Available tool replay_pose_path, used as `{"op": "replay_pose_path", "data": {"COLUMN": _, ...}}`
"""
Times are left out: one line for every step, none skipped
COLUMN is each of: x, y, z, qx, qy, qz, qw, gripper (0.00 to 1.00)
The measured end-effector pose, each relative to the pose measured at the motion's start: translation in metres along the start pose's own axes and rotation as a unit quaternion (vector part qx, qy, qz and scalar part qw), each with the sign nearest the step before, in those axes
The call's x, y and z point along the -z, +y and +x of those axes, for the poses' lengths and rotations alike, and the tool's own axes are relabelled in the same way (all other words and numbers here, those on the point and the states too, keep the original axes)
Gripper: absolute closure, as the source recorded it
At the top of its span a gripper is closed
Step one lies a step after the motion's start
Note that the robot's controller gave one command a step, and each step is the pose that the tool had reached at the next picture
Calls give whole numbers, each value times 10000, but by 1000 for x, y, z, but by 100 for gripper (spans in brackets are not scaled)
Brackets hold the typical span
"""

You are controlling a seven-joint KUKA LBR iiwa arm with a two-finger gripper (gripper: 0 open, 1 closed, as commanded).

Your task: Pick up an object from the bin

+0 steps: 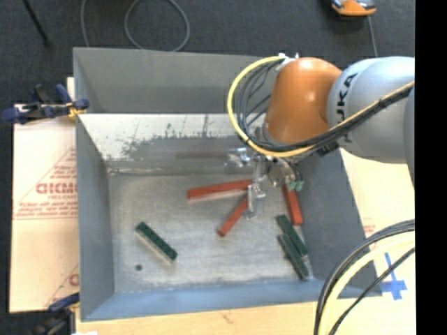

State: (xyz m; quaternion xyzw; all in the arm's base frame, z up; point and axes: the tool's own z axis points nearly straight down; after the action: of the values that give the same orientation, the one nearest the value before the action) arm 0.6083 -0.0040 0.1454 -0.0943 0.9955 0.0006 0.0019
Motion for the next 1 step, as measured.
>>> {"op": "replay_pose_path", "data": {"x": -79, "y": -19, "z": -7, "qx": -174, "qy": 33, "qz": -8, "qw": 9998, "gripper": 0}}
